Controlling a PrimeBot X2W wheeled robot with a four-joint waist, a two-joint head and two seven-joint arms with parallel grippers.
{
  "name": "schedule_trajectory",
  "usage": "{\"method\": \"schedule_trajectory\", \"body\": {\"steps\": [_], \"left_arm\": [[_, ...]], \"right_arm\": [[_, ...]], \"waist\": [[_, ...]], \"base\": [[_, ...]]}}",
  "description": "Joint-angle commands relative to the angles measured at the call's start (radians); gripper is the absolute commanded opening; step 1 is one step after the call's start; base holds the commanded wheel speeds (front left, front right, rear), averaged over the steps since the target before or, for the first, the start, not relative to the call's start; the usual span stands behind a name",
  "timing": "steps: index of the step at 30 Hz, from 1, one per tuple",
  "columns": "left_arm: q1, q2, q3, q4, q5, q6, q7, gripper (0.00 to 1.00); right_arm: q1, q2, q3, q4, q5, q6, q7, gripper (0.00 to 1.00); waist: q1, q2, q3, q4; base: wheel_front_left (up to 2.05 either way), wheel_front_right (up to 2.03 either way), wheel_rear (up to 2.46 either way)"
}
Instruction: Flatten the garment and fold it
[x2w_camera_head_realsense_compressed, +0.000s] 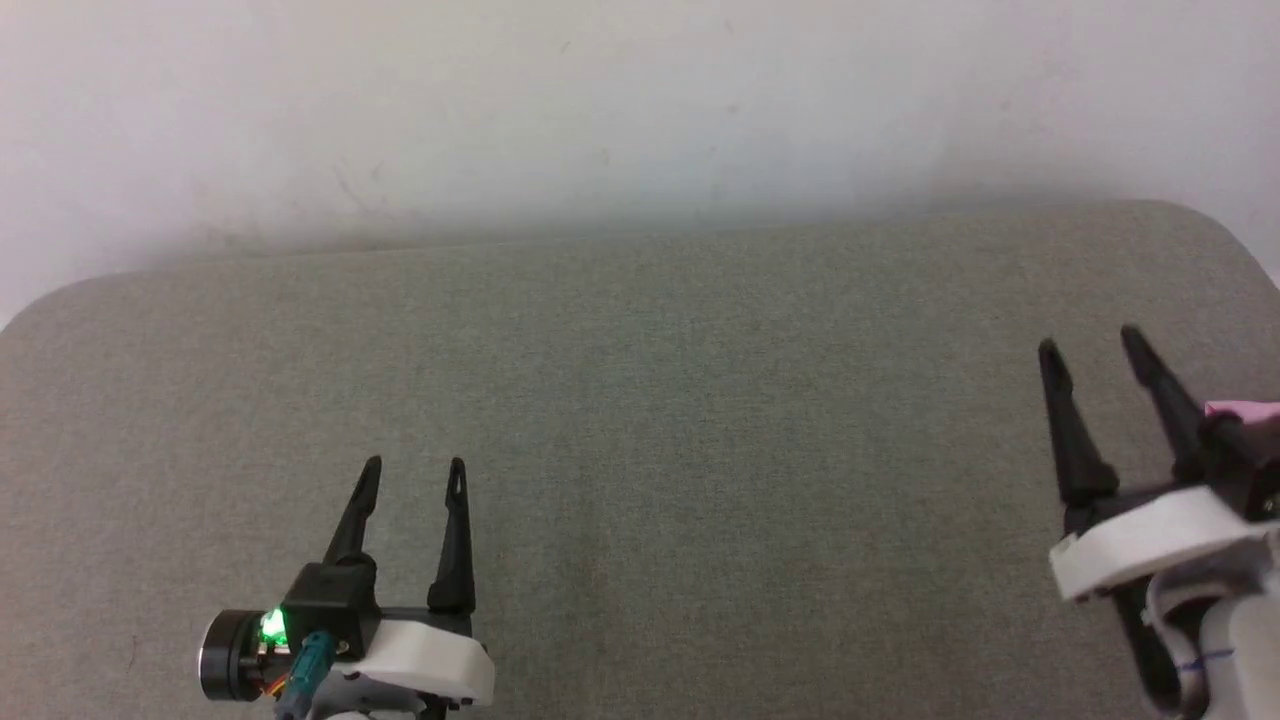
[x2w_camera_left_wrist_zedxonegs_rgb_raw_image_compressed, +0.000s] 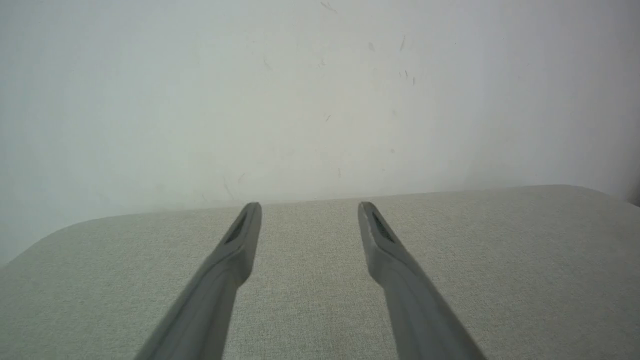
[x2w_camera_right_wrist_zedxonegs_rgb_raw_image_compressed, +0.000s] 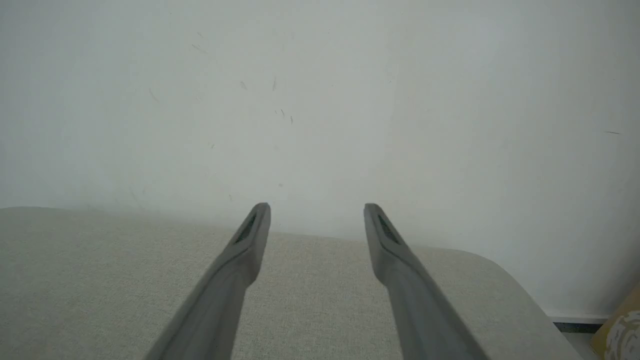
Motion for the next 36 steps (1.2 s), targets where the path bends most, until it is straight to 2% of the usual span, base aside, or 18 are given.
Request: {"method": "schedule_trajectory", "body": {"steps": [1,5,9,22,36], "left_arm": [[0.013,0.001,0.005,0.004,0.003,0.005,-0.005,1.00],[0.024,-0.002,0.007,0.002,0.001,0.006,-0.005,1.00],[0.038,-0.005,0.012,0.001,-0.002,0.009,-0.005,1.00],[0.043,-0.012,0.021,-0.010,0.001,0.003,-0.005,1.00],[0.049,-0.024,0.039,-0.033,-0.005,0.007,-0.005,1.00]], "right_arm": [[0.028,0.026,-0.008,0.000,0.002,-0.002,-0.013,1.00],[0.100,0.111,-0.025,0.001,0.004,-0.002,-0.049,1.00],[0.145,0.143,-0.021,0.013,0.003,-0.002,-0.069,1.00],[0.147,0.154,0.010,0.030,-0.059,-0.002,-0.076,1.00],[0.147,0.161,0.014,0.027,-0.062,-0.002,-0.070,1.00]], "waist": [[0.0000,0.0000,-0.005,0.009],[0.0000,0.0000,-0.012,0.015],[0.0000,0.0000,-0.017,0.018],[0.0000,0.0000,-0.012,0.024],[0.0000,0.0000,-0.008,0.026]], "base": [[0.00,0.00,0.00],[0.00,0.00,0.00],[0.00,0.00,0.00],[0.00,0.00,0.00],[0.00,0.00,0.00]]}}
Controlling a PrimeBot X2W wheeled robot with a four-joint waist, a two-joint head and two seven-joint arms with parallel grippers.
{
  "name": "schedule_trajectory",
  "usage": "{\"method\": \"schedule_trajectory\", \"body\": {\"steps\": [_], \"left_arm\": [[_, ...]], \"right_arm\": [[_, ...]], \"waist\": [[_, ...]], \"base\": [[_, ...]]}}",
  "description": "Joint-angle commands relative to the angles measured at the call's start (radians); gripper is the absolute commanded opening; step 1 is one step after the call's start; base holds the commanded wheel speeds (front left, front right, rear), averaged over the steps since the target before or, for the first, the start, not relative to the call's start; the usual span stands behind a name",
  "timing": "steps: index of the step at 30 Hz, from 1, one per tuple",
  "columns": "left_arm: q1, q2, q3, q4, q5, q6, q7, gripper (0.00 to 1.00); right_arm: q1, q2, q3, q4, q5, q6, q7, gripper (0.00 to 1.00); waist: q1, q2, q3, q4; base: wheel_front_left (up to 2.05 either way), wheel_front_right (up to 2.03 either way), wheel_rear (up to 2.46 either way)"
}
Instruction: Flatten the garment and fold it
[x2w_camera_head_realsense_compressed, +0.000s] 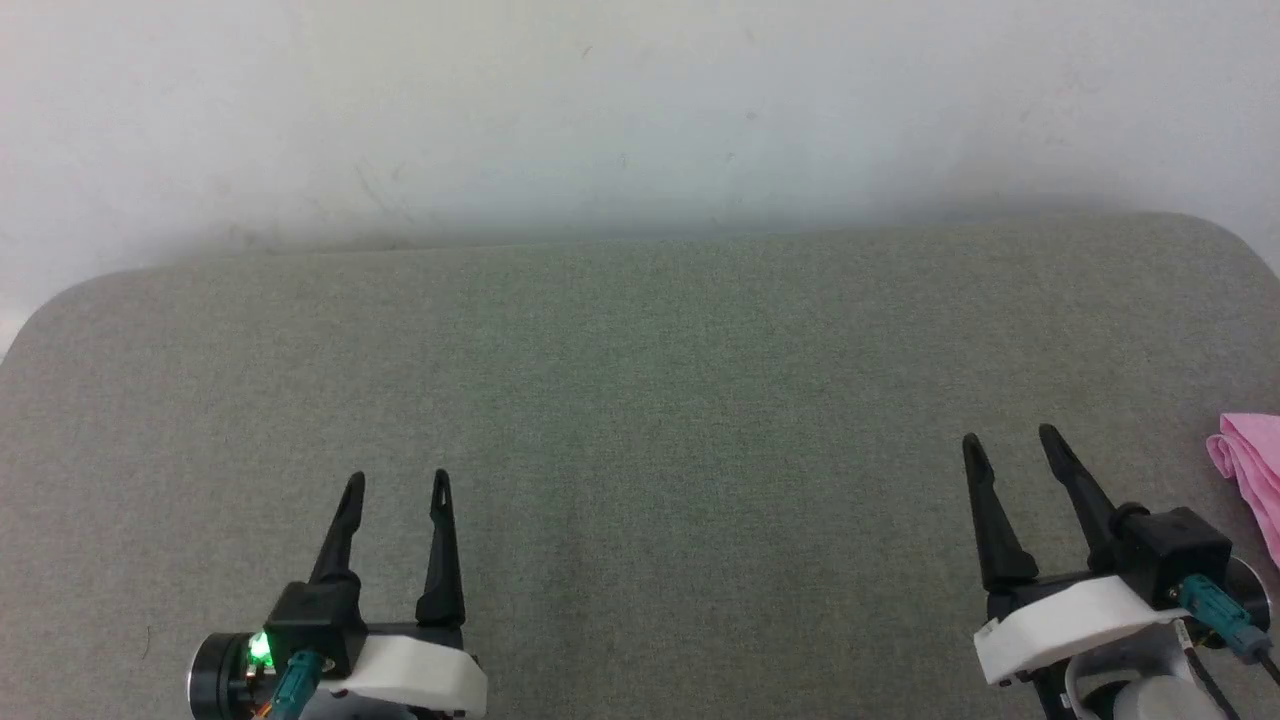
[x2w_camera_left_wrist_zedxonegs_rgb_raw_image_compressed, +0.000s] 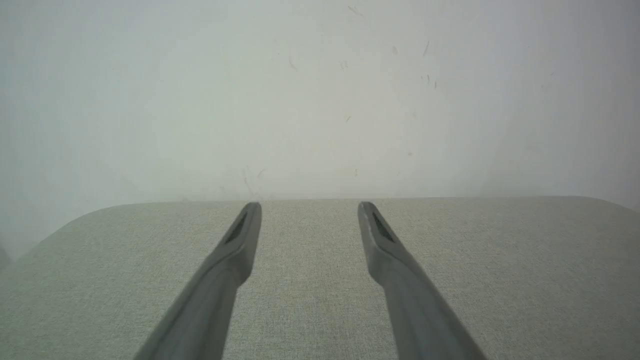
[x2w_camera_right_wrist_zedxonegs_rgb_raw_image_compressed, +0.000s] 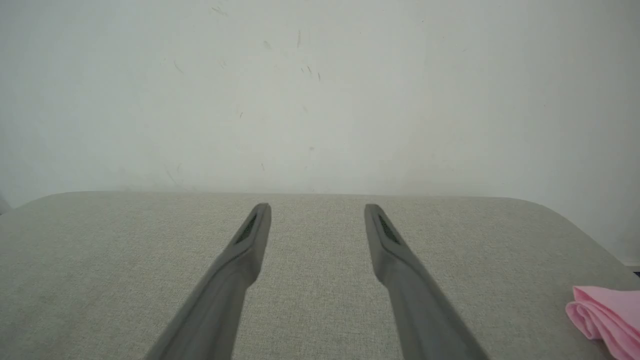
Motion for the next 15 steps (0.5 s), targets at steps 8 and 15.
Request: {"method": "schedule_trajectory", "body": {"steps": [8,15], "left_arm": [[0.010,-0.006,0.005,-0.001,0.003,-0.001,-0.005,1.00],[-0.001,-0.003,0.000,-0.002,0.001,-0.001,0.004,0.00]], "right_arm": [[0.003,0.005,0.008,-0.009,-0.002,-0.001,0.008,1.00],[0.000,0.001,0.005,-0.006,-0.001,0.000,0.013,0.00]], "waist": [[0.0000,0.0000,0.003,0.001],[0.0000,0.0000,0.004,0.002]], "base": [[0.00,0.00,0.00],[0.00,0.00,0.00]]}}
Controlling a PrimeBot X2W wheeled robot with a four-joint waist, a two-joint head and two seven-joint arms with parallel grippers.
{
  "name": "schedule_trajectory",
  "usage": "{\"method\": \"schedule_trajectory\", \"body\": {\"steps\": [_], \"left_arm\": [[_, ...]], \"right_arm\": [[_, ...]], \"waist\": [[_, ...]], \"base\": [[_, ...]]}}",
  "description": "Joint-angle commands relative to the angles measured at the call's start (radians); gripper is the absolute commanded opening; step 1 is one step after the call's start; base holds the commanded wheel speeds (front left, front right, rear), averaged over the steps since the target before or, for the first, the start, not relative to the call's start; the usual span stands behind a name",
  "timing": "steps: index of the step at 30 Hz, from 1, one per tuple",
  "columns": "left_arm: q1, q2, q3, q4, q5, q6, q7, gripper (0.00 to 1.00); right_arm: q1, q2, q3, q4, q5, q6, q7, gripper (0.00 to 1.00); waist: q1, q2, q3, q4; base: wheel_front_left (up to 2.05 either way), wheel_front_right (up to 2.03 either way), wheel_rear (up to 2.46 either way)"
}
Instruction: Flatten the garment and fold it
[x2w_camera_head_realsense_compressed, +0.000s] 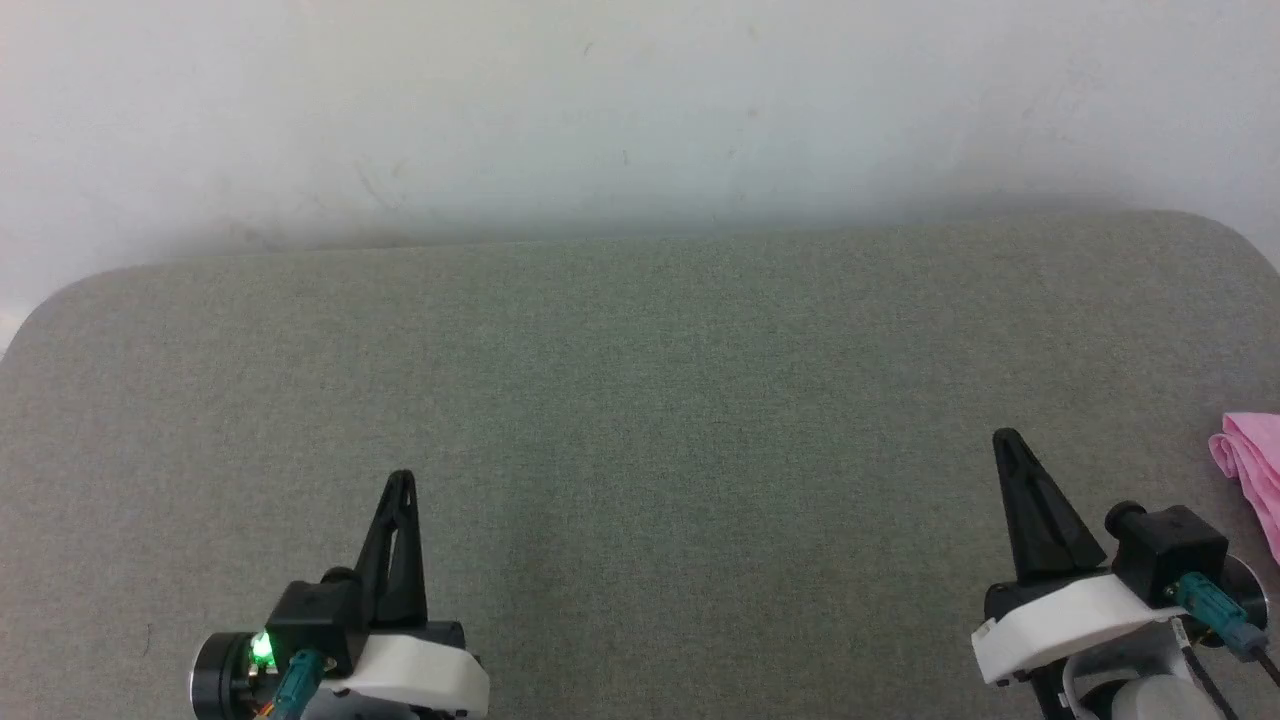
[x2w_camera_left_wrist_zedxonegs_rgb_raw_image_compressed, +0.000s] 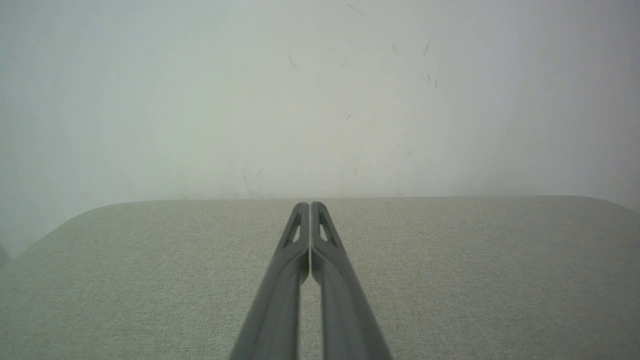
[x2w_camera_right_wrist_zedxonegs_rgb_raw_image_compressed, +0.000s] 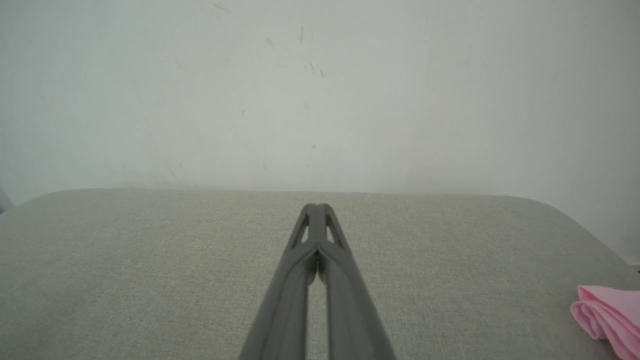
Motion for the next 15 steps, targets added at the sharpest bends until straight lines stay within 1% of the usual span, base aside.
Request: {"method": "schedule_trajectory", "body": {"steps": [1,15], "left_arm": [[-0.001,0.000,0.002,-0.001,0.002,-0.002,0.005,0.00],[-0.005,-0.002,0.012,-0.007,0.012,-0.010,0.033,0.00]], "right_arm": [[0.000,0.000,0.000,-0.001,-0.002,0.000,0.003,0.00],[0.000,0.001,-0.001,-0.010,-0.016,0.000,0.021,0.00]], "waist": [[0.0001,0.0000,0.000,0.000],[0.0001,0.0000,-0.002,0.002]], "base": [[0.00,0.00,0.00],[0.00,0.00,0.00]]}}
